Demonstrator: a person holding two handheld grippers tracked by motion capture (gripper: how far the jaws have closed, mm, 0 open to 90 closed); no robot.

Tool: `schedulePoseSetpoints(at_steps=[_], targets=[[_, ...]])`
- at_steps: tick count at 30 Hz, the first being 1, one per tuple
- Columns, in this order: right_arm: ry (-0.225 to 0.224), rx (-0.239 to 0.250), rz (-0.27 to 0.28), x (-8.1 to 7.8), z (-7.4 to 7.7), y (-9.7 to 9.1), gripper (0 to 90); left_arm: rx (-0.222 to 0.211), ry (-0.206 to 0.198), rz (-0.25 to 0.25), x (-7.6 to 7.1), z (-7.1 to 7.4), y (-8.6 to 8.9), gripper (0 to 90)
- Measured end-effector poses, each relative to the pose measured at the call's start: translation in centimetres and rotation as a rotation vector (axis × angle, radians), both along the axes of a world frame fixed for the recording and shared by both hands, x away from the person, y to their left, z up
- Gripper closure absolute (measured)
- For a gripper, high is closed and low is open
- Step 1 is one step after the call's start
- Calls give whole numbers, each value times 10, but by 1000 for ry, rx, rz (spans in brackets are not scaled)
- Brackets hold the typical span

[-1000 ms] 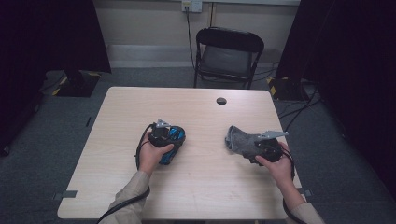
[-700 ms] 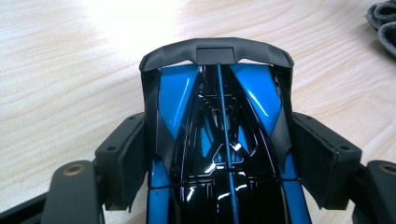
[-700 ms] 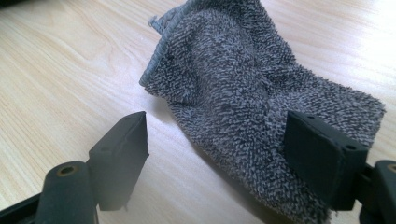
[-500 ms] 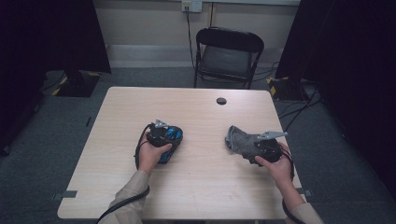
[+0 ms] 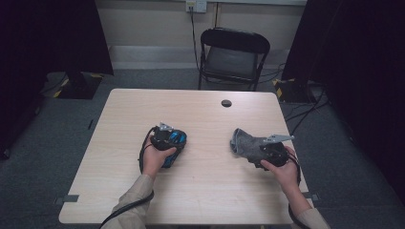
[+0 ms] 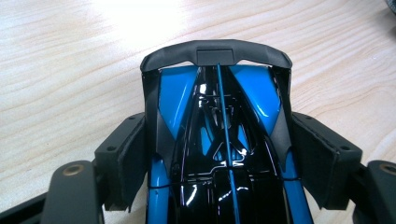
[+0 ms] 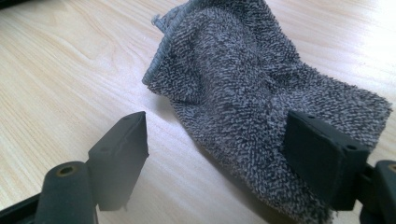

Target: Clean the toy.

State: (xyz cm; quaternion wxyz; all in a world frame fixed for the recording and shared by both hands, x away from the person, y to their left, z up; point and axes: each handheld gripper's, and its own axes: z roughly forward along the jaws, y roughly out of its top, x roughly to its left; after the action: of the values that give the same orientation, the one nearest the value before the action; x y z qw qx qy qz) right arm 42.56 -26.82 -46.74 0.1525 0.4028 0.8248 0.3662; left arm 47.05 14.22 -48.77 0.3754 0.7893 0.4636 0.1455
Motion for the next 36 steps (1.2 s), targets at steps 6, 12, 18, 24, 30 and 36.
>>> schedulePoseSetpoints(at_steps=[6, 12, 18, 24, 30, 36], targets=[[-2, -2, 2, 0, -1, 1, 214, -9, 0, -7, -1, -1, 2, 248], [3, -4, 1, -1, -1, 1, 212, -9, 9, -4, -2, -2, 4, 247], [6, -5, 2, -1, -2, 1, 212, -30, -17, 6, -2, 5, 6, 254], [8, -14, 6, 0, -1, 3, 207, -69, -16, 19, -2, 16, 9, 247], [12, -15, 14, -1, -1, 7, 201, -74, -16, 14, -7, 22, 12, 235], [15, -14, 16, -2, 1, 10, 185, -67, -22, 0, -12, 28, 16, 224]])
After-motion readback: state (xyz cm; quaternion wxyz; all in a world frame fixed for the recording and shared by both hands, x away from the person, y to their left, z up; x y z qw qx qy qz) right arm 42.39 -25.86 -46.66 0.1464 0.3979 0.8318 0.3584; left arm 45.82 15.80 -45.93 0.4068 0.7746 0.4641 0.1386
